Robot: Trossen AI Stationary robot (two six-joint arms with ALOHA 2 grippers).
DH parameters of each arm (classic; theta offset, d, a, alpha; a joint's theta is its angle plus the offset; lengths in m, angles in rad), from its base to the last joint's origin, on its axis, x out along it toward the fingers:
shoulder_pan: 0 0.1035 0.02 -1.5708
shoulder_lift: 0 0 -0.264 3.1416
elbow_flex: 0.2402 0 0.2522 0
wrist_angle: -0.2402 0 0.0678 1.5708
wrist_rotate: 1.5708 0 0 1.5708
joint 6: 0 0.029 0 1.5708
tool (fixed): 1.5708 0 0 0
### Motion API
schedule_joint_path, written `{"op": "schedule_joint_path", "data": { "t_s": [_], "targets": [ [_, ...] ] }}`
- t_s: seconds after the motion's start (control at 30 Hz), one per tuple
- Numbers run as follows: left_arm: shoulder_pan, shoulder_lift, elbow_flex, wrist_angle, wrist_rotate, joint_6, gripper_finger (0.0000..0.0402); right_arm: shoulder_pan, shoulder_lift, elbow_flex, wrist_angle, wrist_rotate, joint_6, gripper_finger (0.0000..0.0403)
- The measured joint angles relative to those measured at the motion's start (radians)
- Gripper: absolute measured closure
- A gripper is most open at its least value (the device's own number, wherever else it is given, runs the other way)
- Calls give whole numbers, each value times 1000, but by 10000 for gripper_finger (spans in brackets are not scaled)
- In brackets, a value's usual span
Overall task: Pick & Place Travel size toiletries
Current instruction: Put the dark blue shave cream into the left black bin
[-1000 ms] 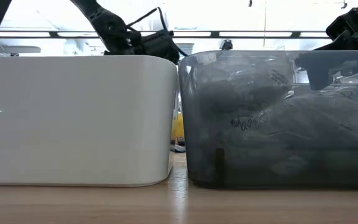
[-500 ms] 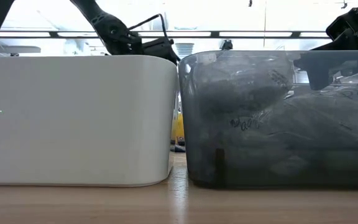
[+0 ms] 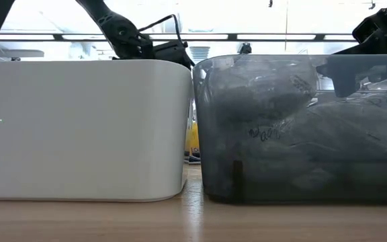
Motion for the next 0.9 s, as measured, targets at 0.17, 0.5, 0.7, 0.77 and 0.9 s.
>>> {"op": "schedule_joint_path", "data": {
  "t_s": [0.17, 0.5, 0.7, 0.77, 0.9],
  "targets": [
    [0, -25, -5, -17, -13, -2, 249, 0, 0, 0, 0, 0, 0, 234],
    [-5, -157, -91, 28, -8, -10, 270, 0, 0, 0, 0, 0, 0, 210],
    [-5, -307, -210, 101, -8, -30, 258, 0, 0, 0, 0, 0, 0, 202],
    [-5, -370, -246, 134, -10, -33, 259, 0, 0, 0, 0, 0, 0, 202],
    [-3, -496, -314, 158, -27, -11, 261, 0, 0, 0, 0, 0, 0, 208]
  ]
}}
